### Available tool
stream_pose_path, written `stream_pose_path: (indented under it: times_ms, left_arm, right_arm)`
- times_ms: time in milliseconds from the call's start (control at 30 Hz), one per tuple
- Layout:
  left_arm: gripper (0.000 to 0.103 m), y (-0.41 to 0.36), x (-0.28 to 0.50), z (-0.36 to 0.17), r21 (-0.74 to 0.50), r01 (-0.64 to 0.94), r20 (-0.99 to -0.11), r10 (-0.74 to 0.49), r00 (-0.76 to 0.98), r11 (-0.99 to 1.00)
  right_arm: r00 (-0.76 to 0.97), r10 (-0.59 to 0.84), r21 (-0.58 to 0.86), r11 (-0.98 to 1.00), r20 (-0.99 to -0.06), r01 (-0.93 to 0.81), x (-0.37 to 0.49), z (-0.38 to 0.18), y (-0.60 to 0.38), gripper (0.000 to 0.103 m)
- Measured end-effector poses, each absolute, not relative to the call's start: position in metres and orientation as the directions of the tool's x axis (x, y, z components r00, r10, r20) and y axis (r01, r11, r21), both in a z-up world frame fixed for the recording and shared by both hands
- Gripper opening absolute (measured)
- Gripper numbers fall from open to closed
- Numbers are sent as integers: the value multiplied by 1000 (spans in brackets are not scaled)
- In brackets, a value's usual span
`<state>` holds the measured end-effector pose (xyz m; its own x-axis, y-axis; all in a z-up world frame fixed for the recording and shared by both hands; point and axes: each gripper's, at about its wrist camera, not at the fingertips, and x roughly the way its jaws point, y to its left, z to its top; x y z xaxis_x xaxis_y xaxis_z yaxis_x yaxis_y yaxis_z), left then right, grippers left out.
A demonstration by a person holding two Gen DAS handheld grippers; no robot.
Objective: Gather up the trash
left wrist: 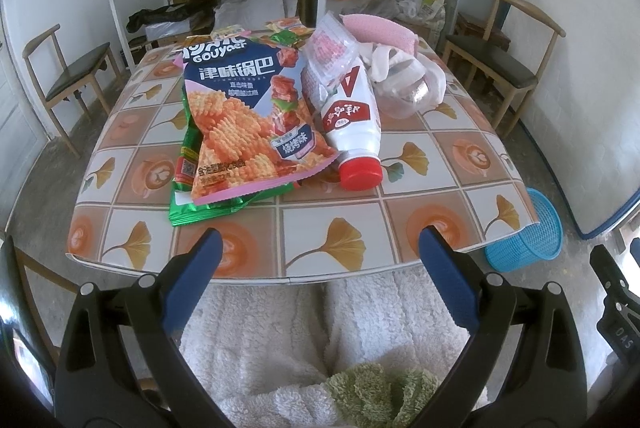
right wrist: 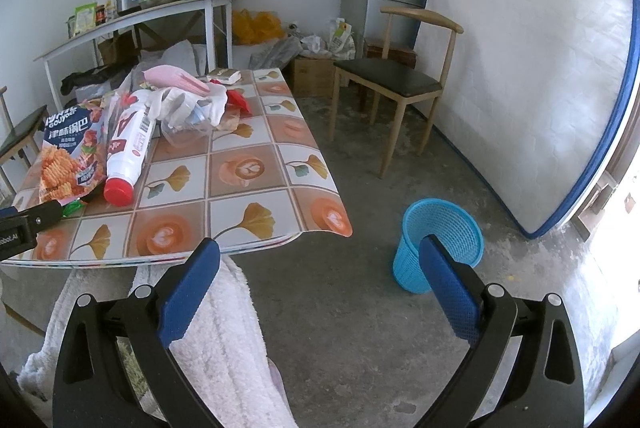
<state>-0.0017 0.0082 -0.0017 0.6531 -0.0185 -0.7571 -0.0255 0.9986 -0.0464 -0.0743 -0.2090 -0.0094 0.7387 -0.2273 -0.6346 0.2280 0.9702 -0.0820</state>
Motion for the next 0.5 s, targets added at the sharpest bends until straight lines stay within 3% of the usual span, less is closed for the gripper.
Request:
stream_pose_path:
  times_ms: [267, 500]
  left_arm:
    - [94, 18, 2, -5, -45, -21, -743, -19, 669, 999]
    - [94, 45, 3, -2, -90, 0, -636, -57, 769, 996]
  right_arm:
    - [739, -216, -76, 973, -638, 219, -70, -9, -206, 97]
    - [729, -187, -66, 979, -658, 192, -53, -14, -204, 97]
